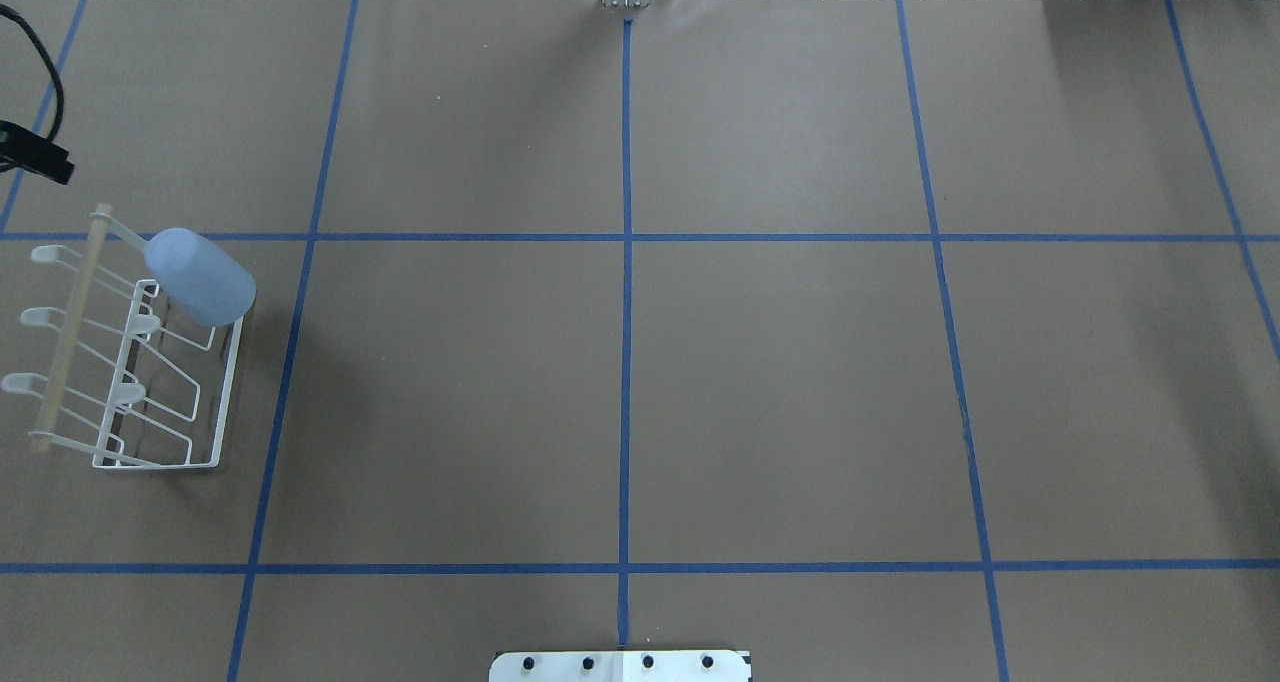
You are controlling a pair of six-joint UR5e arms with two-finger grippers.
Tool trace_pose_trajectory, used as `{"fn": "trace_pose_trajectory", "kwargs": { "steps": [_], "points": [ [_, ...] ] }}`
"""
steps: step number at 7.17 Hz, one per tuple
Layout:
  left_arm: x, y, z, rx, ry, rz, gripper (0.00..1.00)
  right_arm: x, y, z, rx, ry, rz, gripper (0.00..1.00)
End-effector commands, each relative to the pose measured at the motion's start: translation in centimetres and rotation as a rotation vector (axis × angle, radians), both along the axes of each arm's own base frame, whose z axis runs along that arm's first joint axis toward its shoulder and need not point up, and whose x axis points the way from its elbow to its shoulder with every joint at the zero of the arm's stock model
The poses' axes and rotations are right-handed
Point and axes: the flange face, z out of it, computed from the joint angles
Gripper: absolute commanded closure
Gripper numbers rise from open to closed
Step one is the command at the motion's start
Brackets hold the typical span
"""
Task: Hang cup on cup holder
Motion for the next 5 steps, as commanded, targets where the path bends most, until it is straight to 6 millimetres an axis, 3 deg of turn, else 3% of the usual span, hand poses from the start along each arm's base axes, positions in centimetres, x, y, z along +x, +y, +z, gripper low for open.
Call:
{"fn": "trace_pose_trajectory", "kwargs": {
  "steps": [1, 3, 5],
  "points": [
    [-4.6, -0.3, 6.5, -0.06, 0.077, 0.093, 0.02, 2.2, -0.3, 0.1, 0.036, 0.008, -0.127, 0.0],
    [-5.4, 0.0, 12.0, -0.153, 0.07, 0.094, 0.02, 2.6, -0.2, 0.4, 0.028, 0.008, -0.132, 0.0],
    [-8.7, 3.7, 16.3, -0.178, 0.085, 0.035, 0.02, 2.6, -0.2, 0.6, 0.016, 0.002, -0.12, 0.0]
  ]
}}
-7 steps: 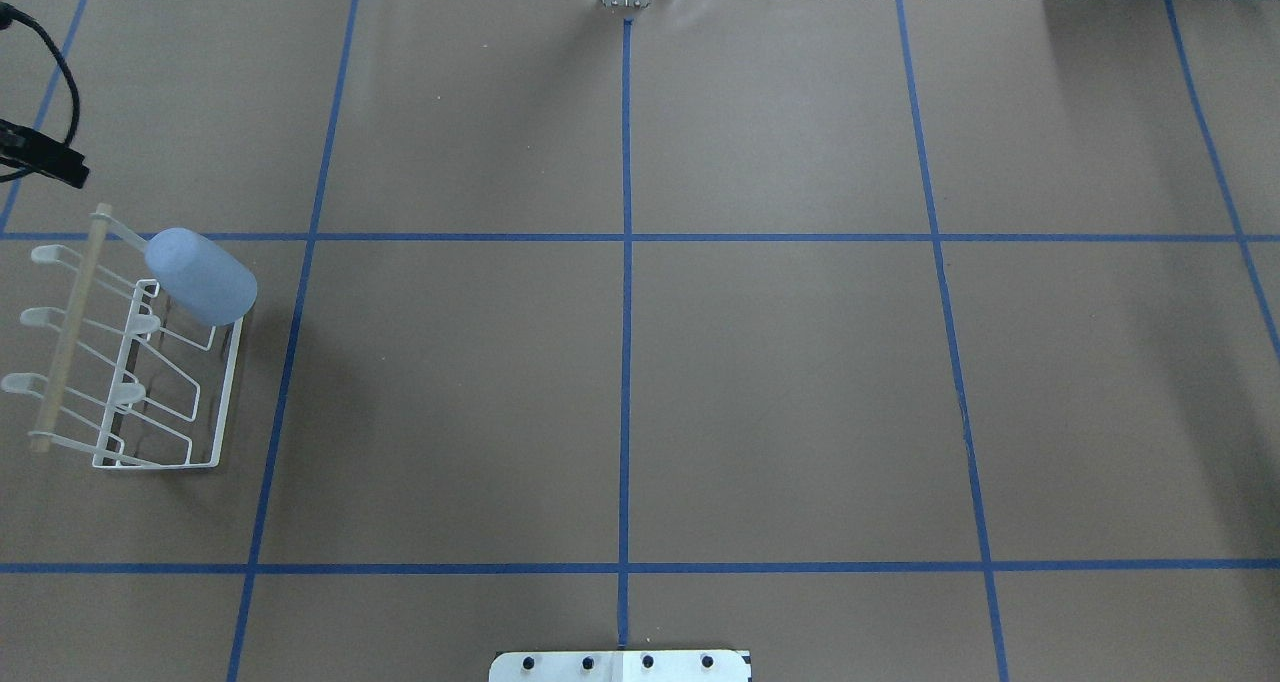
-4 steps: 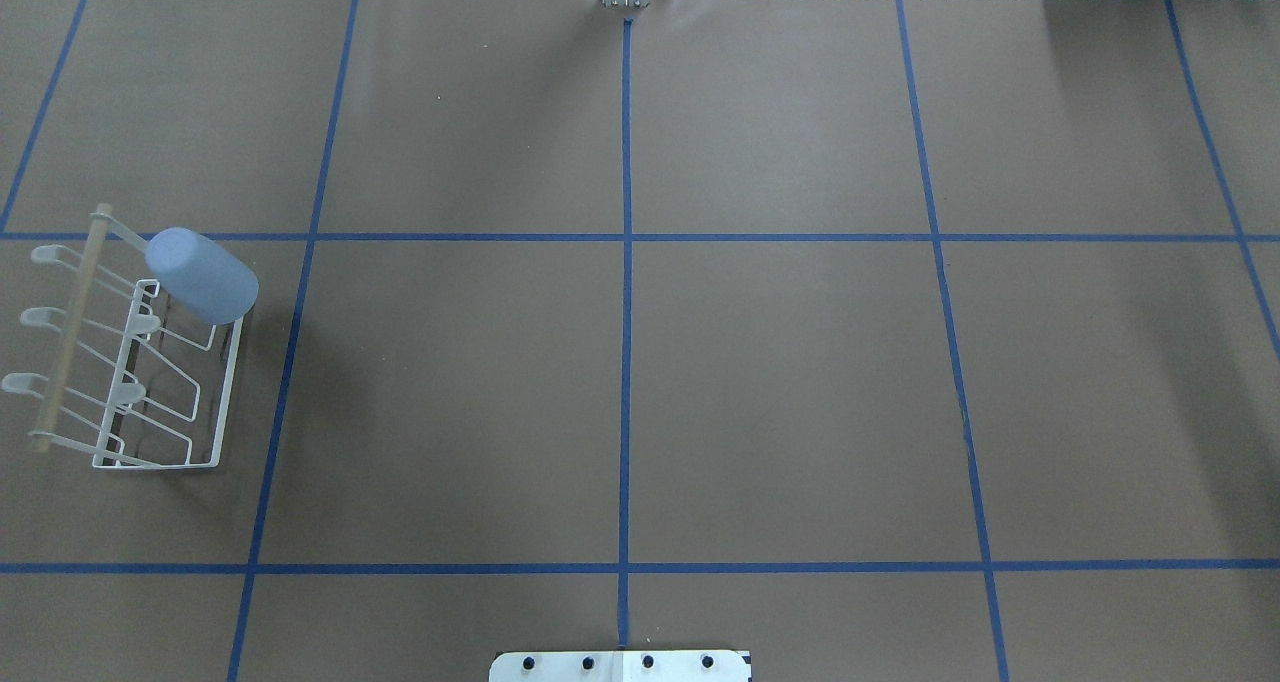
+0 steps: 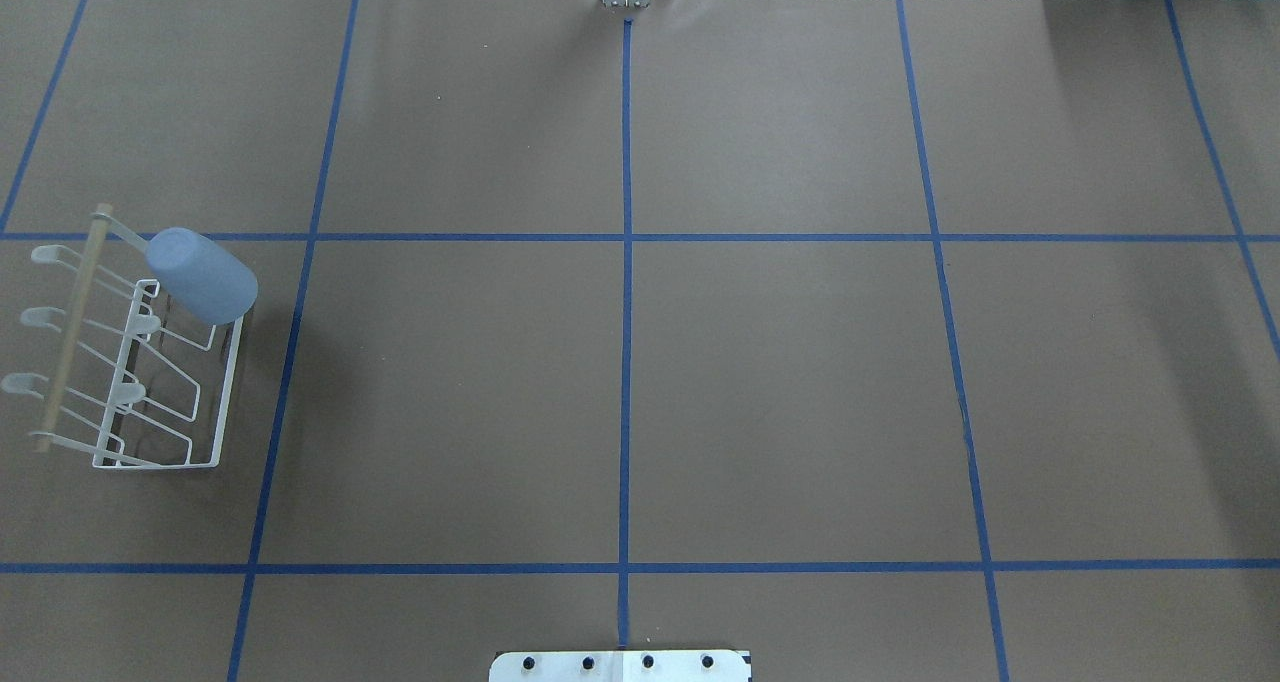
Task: Hang cup on cup holder
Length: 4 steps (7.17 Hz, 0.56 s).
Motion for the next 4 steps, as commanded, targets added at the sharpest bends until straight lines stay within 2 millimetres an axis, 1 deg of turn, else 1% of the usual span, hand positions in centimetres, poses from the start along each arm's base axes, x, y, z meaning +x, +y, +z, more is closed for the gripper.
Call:
{"fn": "trace_pose_trajectory", "kwargs": {
  "steps": [1, 2, 3, 4],
  "points": [
    [-2.5, 3.9, 2.9, -0.031, 0.046, -0.048, 0.02, 0.0, 0.0, 0.0, -0.001, -0.005, 0.007, 0.0],
    [-2.6, 5.2, 2.6, -0.043, 0.046, -0.058, 0.02, 0.1, -0.1, -0.1, -0.003, -0.007, 0.014, 0.0],
    [-2.8, 6.7, 3.2, -0.044, 0.043, -0.057, 0.02, 0.0, -0.1, -0.5, -0.002, -0.008, 0.022, 0.0],
    [-2.9, 8.1, 2.4, -0.028, 0.03, -0.057, 0.02, 0.2, -0.1, -0.8, -0.007, -0.008, 0.04, 0.0]
  ]
}}
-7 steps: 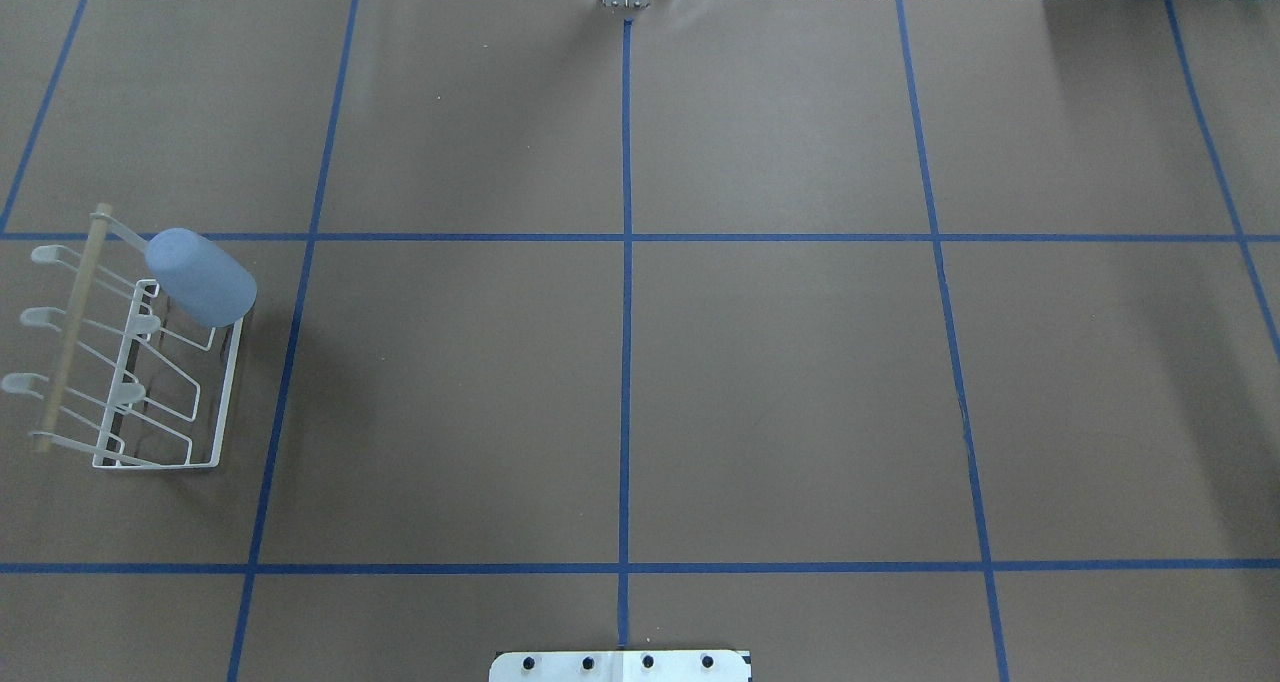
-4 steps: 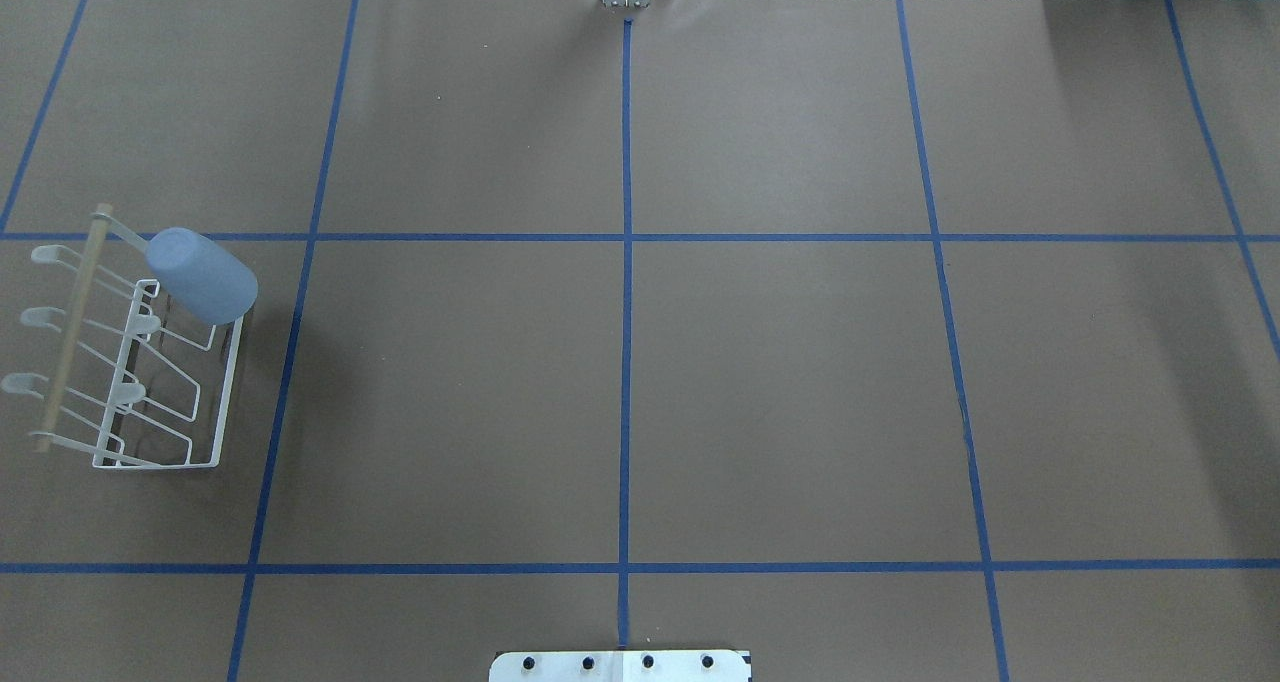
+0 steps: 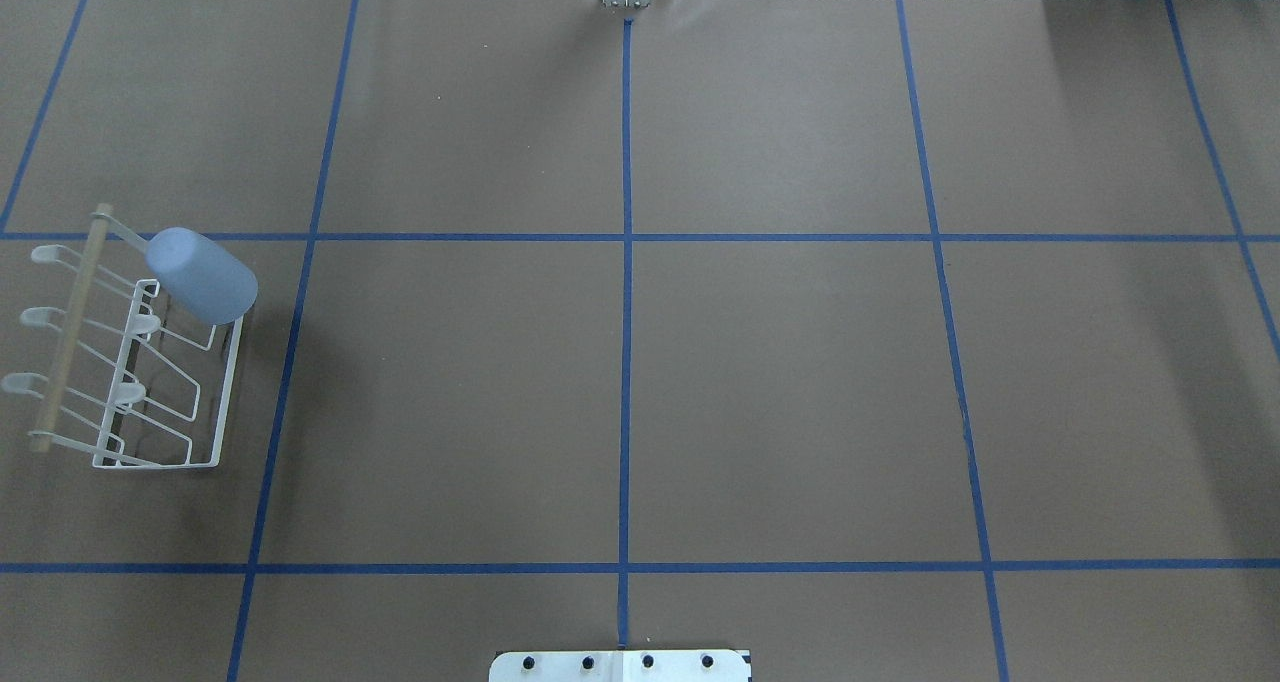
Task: Hang cup on cup holder
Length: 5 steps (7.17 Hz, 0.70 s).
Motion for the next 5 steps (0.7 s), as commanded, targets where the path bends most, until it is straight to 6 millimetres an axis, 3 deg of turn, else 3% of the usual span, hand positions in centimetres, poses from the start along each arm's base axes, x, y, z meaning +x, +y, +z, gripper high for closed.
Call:
{"fn": "trace_pose_trajectory", "kwargs": {
  "steps": [1, 5],
  "points": [
    [-0.3, 1.8, -0.5, 0.015, -0.032, -0.001, 0.02, 0.1, -0.1, -0.9, -0.014, 0.001, 0.042, 0.0],
    [-0.6, 2.2, 0.0, 0.008, -0.079, -0.004, 0.02, 0.1, -0.3, -2.2, -0.022, 0.001, 0.081, 0.0]
  ]
}}
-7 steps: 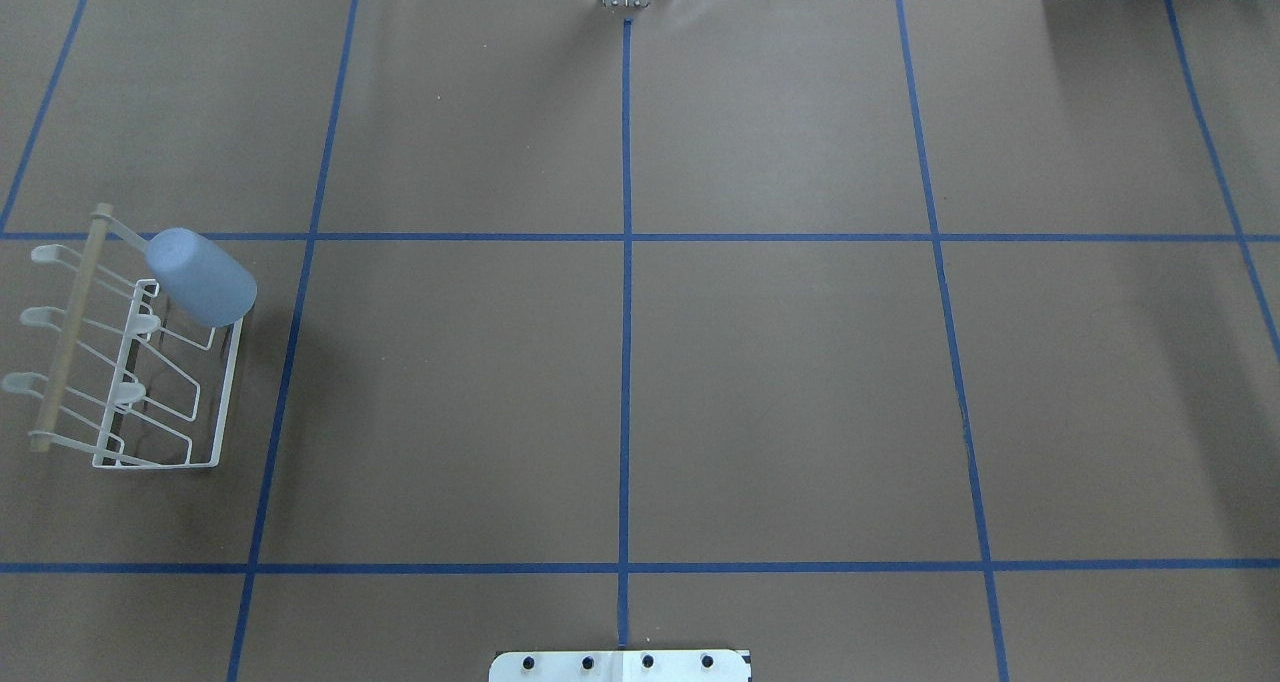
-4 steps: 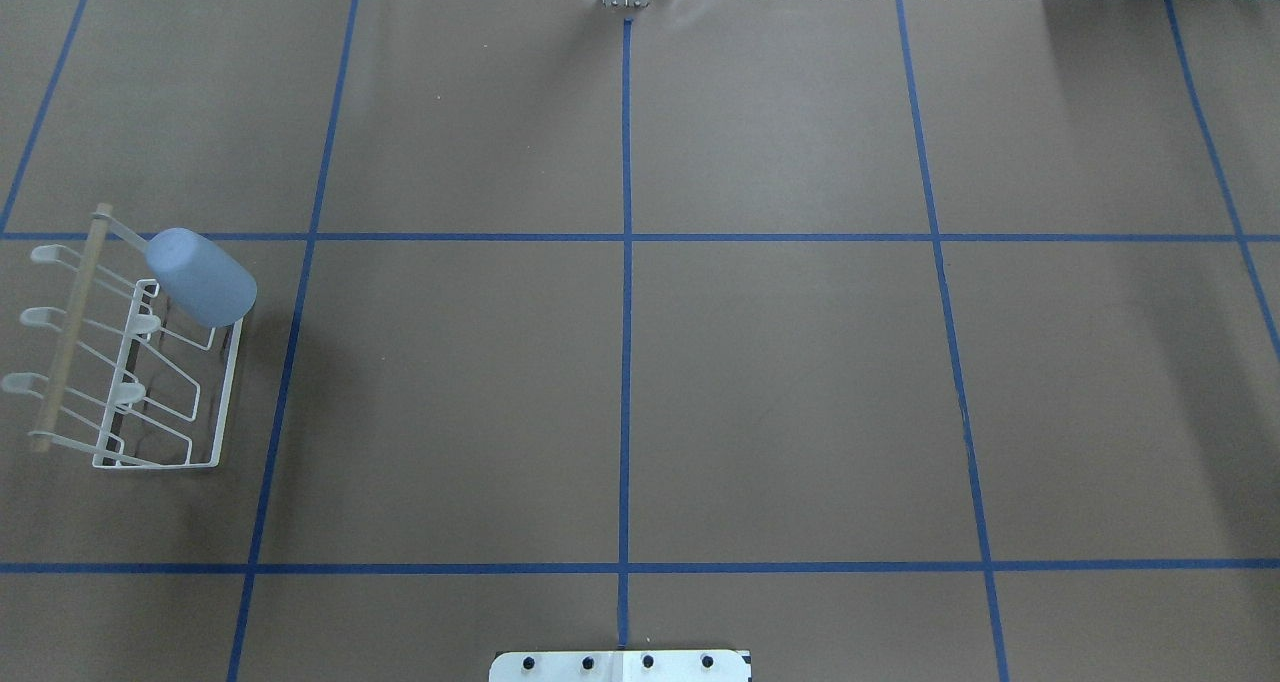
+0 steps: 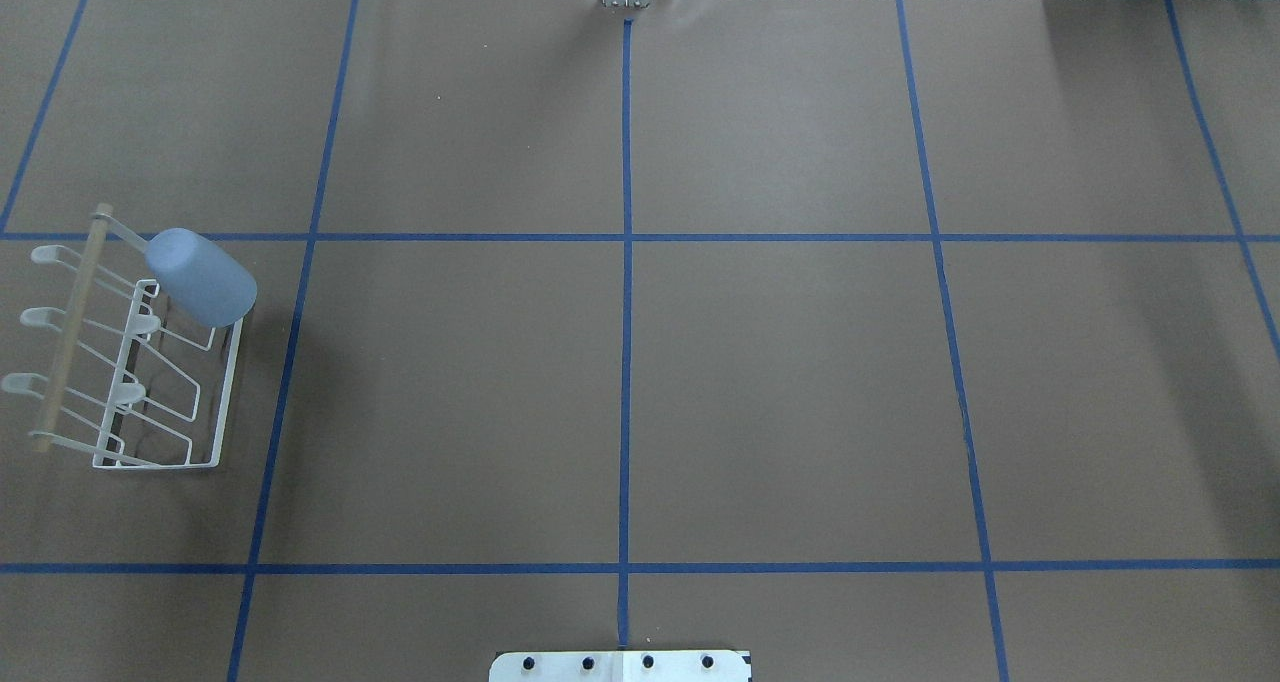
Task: Hang cup on cup holder
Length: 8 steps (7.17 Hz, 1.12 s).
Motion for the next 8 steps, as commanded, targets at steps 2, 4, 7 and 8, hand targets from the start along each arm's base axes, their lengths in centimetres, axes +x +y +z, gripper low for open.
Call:
{"fn": "trace_pose_trajectory", "kwargs": {
  "steps": [2, 4, 7, 8],
  "points": [
    [-0.08, 0.19, 0.12, -0.003, -0.004, -0.003, 0.02, 0.0, 0.02, 0.01, -0.004, 0.0, 0.005, 0.0],
    [-0.01, 0.19, 0.12, -0.003, -0.004, -0.001, 0.01, 0.02, 0.02, 0.02, -0.022, 0.001, 0.026, 0.0],
    [-0.09, 0.54, 0.3, -0.007, -0.004, -0.001, 0.02, 0.01, 0.09, 0.08, -0.029, 0.0, 0.032, 0.0],
    [-0.09, 0.51, 0.0, -0.001, -0.004, -0.001, 0.02, 0.01, 0.16, 0.15, -0.03, 0.0, 0.032, 0.0]
  ]
}}
